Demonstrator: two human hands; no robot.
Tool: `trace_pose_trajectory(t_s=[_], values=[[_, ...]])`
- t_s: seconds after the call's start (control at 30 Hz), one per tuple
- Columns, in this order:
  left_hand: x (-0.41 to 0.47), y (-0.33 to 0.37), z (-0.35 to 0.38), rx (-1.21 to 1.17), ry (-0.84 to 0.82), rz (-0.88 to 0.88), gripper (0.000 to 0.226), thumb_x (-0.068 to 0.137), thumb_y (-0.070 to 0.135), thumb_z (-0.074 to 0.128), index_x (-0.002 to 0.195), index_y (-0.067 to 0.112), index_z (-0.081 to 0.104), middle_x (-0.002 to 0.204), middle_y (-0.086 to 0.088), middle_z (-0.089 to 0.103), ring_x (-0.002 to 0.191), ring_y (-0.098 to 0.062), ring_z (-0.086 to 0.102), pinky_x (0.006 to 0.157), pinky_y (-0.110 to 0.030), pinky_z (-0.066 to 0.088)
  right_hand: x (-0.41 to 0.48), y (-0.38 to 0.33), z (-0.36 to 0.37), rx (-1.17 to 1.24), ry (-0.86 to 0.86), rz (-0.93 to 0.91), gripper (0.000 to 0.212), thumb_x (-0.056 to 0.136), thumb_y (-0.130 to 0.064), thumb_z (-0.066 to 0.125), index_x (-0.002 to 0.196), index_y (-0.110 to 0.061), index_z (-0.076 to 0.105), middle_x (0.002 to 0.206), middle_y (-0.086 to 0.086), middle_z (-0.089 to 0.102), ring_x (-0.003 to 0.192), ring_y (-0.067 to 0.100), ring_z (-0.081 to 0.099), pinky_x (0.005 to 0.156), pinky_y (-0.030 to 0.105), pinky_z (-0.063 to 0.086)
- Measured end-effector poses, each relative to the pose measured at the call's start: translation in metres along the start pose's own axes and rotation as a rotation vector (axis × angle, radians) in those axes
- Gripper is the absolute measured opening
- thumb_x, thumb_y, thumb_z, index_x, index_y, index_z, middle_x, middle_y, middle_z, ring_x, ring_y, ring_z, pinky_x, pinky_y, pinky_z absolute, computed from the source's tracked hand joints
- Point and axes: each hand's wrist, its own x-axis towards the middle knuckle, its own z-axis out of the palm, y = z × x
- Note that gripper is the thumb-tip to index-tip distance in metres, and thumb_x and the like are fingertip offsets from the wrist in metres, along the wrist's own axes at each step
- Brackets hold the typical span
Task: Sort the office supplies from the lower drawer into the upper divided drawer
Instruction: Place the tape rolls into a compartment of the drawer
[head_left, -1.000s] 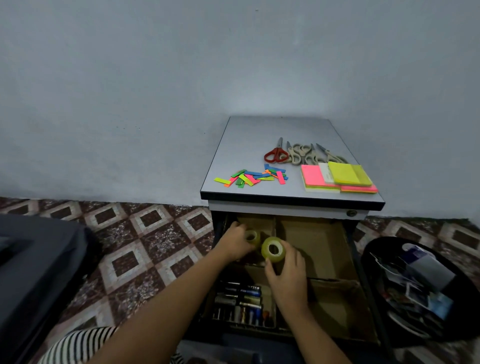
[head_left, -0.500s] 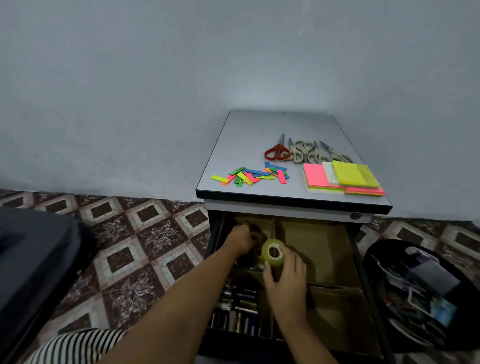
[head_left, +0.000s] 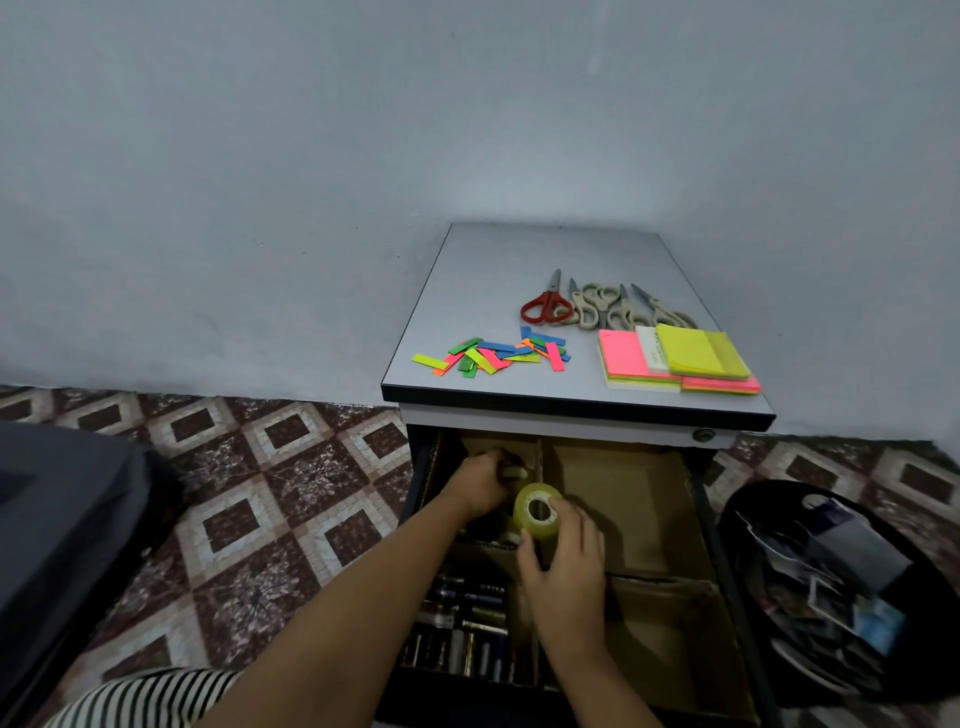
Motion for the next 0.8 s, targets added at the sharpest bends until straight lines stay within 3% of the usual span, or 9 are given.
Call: trace_pose_trajectory(t_s=[0.13,0.27,0.37,0.47,0.53,0.67,0.8], values=[[-0.025,-0.002,-0.014,0.07,0.115,0.09,0.035,0.089,0.019,0.06,0.122,0.007,0.058,0.123,-0.013,0.055,0.112,-0.026,0.054,0.093,-0.025,0.04,0.001,0.0,0.0,-0.019,0.011,-0.011,0.042,0.08,-0.013,0.071,0.12,-0.01,0.058,0.119,0.007,0.056,0.113,0.022,0.051,0.089,0.022,0.037],[-0.064,-0.011,-0.021,0.192,0.374,0.187,0.029,0.093,0.016,0.052,0.119,0.009,0.061,0.119,-0.007,0.053,0.111,-0.021,0.048,0.093,-0.025,0.039,0.001,-0.002,-0.002,0.0,-0.008,0.011,0.042,0.081,-0.014,0.07,0.121,-0.01,0.057,0.119,0.007,0.056,0.114,0.022,0.05,0.089,0.022,0.036],[-0.086,-0.019,-0.023,0.162,0.526,0.111,0.035,0.094,0.021,0.051,0.128,0.014,0.053,0.124,-0.006,0.048,0.117,-0.019,0.042,0.099,-0.028,0.037,0.001,-0.003,-0.006,0.029,-0.037,-0.013,0.042,0.082,-0.015,0.069,0.122,-0.012,0.057,0.12,0.006,0.055,0.114,0.019,0.049,0.09,0.021,0.036],[-0.098,-0.029,-0.02,0.103,0.448,-0.145,0.054,0.097,0.031,0.046,0.144,0.013,0.028,0.141,-0.015,0.033,0.13,-0.03,0.032,0.106,-0.038,0.034,0.0,-0.006,-0.011,0.084,-0.055,-0.011,0.043,0.082,-0.015,0.069,0.122,-0.013,0.056,0.119,0.004,0.054,0.112,0.016,0.051,0.09,0.02,0.038],[-0.098,-0.038,-0.018,-0.027,0.357,-0.27,0.061,0.097,0.036,0.043,0.147,0.011,0.018,0.143,-0.021,0.033,0.131,-0.035,0.035,0.107,-0.044,0.035,-0.001,-0.008,-0.014,0.106,-0.067,-0.017,0.043,0.083,-0.015,0.069,0.123,-0.014,0.055,0.12,0.002,0.054,0.111,0.012,0.05,0.089,0.015,0.036],[-0.092,-0.038,-0.019,-0.154,0.27,-0.314,0.048,0.099,0.036,0.038,0.138,0.008,0.032,0.123,-0.02,0.057,0.11,-0.033,0.057,0.094,-0.044,0.047,0.012,-0.018,-0.015,0.078,-0.18,-0.059,0.041,0.086,-0.021,0.065,0.124,-0.018,0.051,0.122,0.0,0.052,0.11,0.008,0.049,0.087,0.014,0.039],[-0.094,-0.036,-0.019,-0.124,0.288,-0.307,0.043,0.1,0.034,0.037,0.133,0.007,0.035,0.115,-0.019,0.061,0.104,-0.034,0.06,0.089,-0.041,0.048,0.038,-0.036,-0.006,-0.048,-0.395,-0.09,0.032,0.088,-0.022,0.062,0.116,-0.02,0.049,0.121,0.0,0.052,0.108,0.012,0.053,0.084,0.019,0.046]])
